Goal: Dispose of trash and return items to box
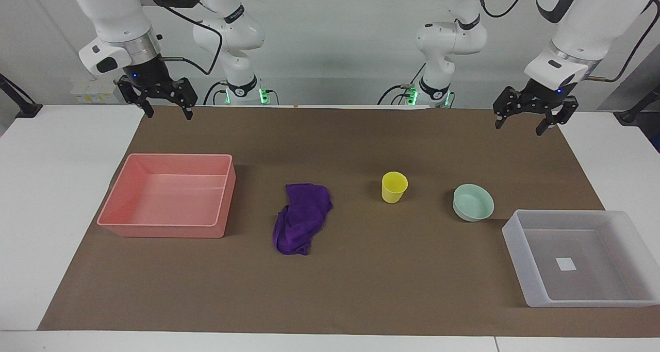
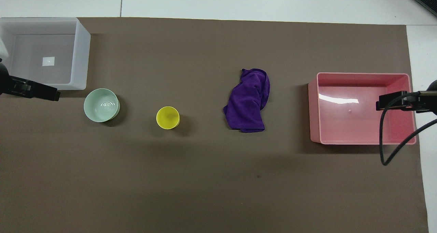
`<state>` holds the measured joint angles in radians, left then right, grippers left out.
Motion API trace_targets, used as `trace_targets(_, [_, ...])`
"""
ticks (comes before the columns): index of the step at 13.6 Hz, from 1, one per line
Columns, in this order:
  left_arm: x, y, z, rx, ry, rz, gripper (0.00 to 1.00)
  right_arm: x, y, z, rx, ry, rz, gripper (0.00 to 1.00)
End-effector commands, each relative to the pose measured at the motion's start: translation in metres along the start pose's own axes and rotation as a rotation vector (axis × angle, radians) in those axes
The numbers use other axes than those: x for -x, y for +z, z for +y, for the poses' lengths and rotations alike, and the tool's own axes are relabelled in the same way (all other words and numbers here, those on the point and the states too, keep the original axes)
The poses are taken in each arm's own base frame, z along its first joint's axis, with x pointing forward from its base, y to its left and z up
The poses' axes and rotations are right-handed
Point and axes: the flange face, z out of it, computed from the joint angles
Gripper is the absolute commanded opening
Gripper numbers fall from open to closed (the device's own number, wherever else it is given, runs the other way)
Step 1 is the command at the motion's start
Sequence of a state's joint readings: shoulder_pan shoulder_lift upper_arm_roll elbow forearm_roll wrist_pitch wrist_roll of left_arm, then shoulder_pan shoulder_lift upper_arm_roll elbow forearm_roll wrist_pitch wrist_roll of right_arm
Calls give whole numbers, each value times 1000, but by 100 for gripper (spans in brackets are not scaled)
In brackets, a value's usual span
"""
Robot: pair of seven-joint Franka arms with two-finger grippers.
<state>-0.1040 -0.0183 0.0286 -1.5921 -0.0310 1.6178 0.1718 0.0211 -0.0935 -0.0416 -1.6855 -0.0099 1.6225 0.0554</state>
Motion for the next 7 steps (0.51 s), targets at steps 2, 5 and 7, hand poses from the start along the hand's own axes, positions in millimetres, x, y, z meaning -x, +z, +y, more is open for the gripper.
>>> trace_targets(2, [2, 1, 7, -15, 17, 4, 100, 7, 0, -2, -1, 11, 0, 100])
trace_targets(5, [2, 6, 18, -14, 40, 0, 100, 9, 2, -1, -1, 11, -3, 100])
trace_targets(7, [3, 6, 19, -14, 37, 0, 100, 10, 2, -1, -1, 11, -3, 100])
